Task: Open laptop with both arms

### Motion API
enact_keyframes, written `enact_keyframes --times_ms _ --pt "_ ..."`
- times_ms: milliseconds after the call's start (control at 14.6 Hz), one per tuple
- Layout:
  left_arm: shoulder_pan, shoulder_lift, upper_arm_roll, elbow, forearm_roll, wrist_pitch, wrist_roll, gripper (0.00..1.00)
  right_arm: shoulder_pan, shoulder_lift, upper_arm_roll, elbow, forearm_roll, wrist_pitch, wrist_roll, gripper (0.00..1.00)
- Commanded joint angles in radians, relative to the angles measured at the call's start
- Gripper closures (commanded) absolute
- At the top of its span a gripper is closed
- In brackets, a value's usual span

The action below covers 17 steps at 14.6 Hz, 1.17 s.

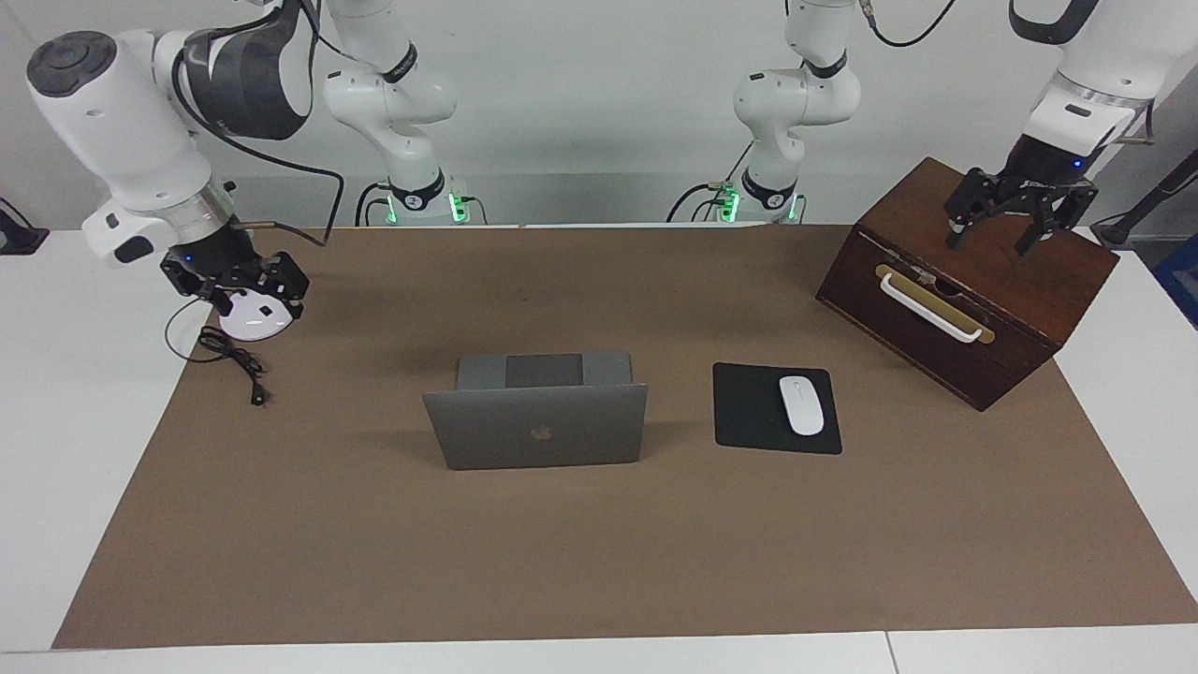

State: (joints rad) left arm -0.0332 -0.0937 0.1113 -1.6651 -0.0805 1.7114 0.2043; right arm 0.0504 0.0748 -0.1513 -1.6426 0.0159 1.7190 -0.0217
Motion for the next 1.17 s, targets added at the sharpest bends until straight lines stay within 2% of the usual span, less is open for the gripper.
enact_keyframes --times_ms 0,69,1098 --pt "0.001 -0.001 -0.007 0.008 0.022 -0.010 -0.148 0.00 0.000 -0.026 -0.004 -0.025 0.016 -0.009 0.013 0.00" --pt "-0.005 0.000 -0.007 0.008 0.033 -0.013 -0.192 0.00 0.000 -0.026 -0.004 -0.025 0.016 -0.009 0.013 0.00" --pt "-0.010 0.000 -0.016 0.004 0.074 -0.003 -0.121 0.00 0.000 -0.026 -0.004 -0.028 0.016 -0.009 0.013 0.00"
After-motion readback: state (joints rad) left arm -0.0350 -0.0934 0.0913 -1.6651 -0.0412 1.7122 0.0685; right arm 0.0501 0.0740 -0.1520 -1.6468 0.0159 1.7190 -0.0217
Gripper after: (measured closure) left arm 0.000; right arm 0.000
